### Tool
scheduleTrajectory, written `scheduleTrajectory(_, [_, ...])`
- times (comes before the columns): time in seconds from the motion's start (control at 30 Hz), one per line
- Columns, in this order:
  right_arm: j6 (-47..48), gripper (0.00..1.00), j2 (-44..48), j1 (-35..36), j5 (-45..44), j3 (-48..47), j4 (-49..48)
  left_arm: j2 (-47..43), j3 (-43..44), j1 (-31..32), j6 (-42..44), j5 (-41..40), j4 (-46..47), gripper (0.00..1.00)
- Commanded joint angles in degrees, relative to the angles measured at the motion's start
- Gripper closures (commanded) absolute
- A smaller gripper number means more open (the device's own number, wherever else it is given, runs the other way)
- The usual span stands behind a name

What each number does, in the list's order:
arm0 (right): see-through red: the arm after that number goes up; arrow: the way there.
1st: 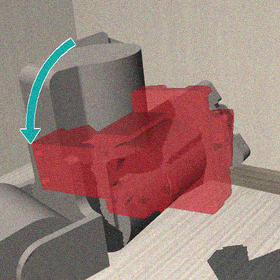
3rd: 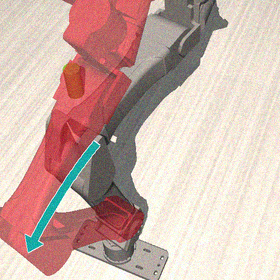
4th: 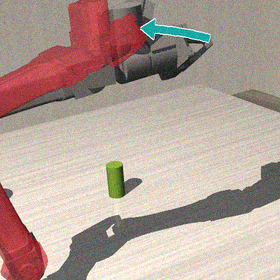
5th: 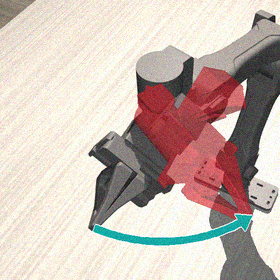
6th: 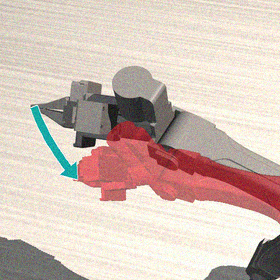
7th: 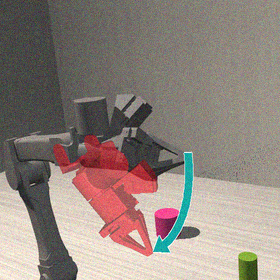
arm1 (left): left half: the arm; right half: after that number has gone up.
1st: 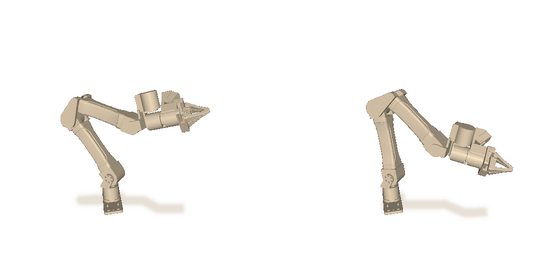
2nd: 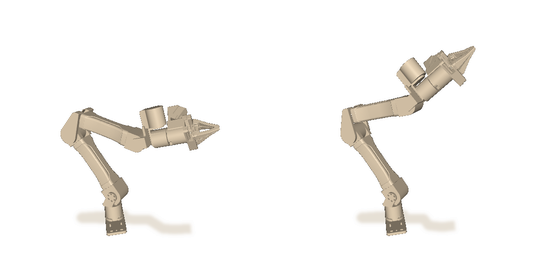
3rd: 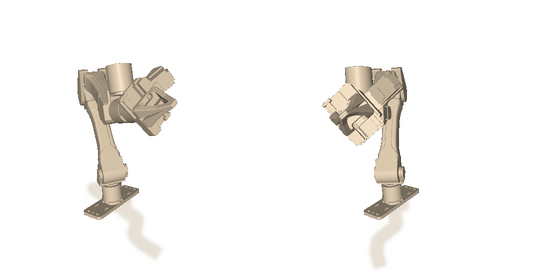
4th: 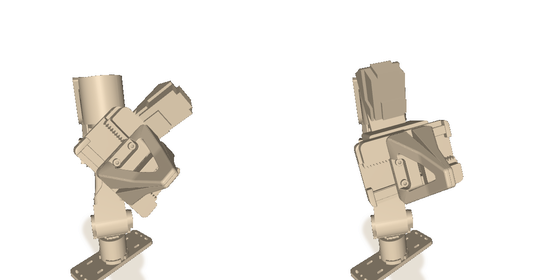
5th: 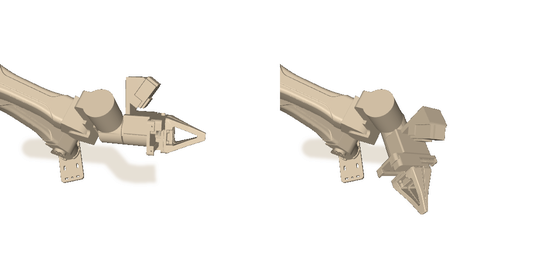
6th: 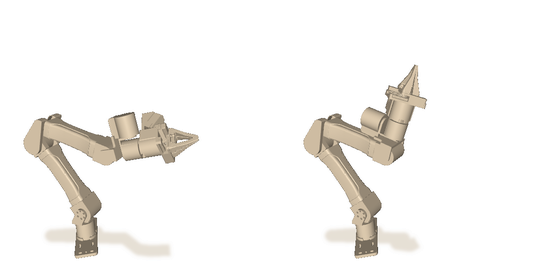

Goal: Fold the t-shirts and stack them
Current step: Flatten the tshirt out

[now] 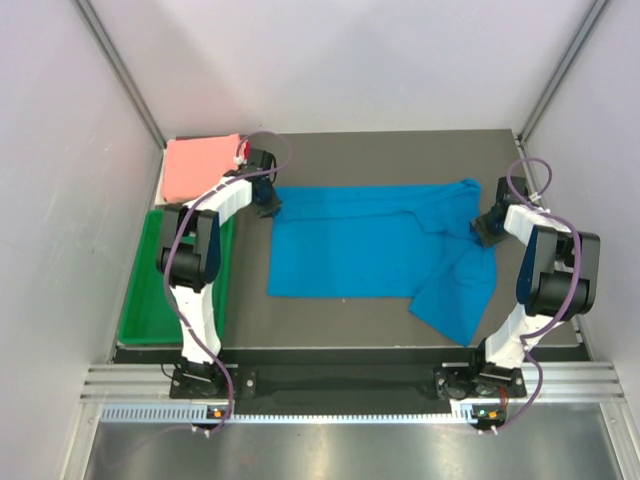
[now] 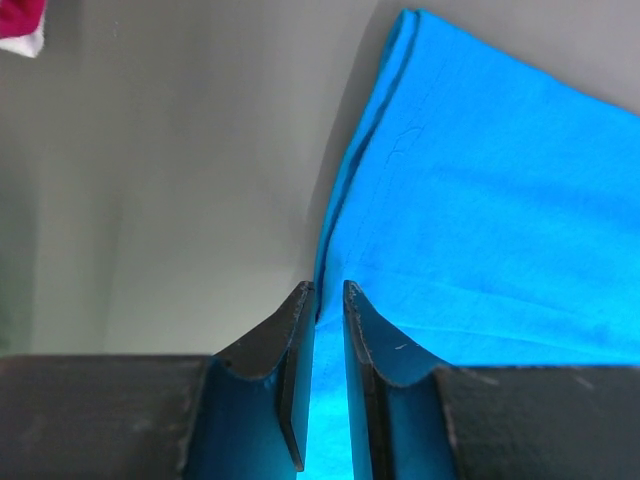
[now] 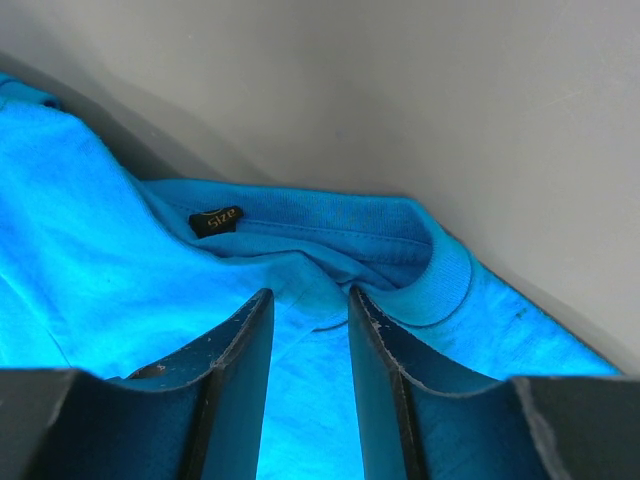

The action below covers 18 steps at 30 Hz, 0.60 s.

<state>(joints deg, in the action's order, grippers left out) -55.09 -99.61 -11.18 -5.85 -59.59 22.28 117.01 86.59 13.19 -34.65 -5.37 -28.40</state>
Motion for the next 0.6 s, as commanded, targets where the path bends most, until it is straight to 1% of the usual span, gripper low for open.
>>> scheduleTrajectory(0.0, [0.51,0.64,-0.93,-0.68,-0.30,1.15,-2.77,0.41,0.43,0.26,-0.68,0.27,0.10,0.78])
scheduleTrajectory(0.13, [0.69,0.64,-0.85,-0.86,-0.22,1.14,-2.77,0.85,0.69,0.26,-0.50,0.36,0.10,0.79])
scheduleTrajectory(0.2, [0.51,0.64,-0.85,-0.86,-0.22,1.06,-2.68,0.76,0.60,0.34,-0.76,0.36,0.19,0.81])
scheduleTrajectory(0.23, [0.60,0.64,-0.85,-0.86,-0.22,1.06,-2.68,0.68,0.51,0.34,-0.68,0.36,0.28,0.83])
scheduleTrajectory(0.27, [0.69,0.64,-0.93,-0.86,-0.22,1.06,-2.68,0.67,0.69,0.34,-0.68,0.36,0.19,0.89])
scheduleTrajectory(0.4, [0.77,0.64,-0.93,-0.95,-0.22,1.15,-2.68,0.59,1.04,0.43,-0.42,0.71,0.19,1.00])
scheduleTrajectory(0.57, [0.77,0.63,0.21,-0.86,-0.30,0.71,-2.16,0.15,2.79,0.43,-0.50,0.27,-0.60,1.00])
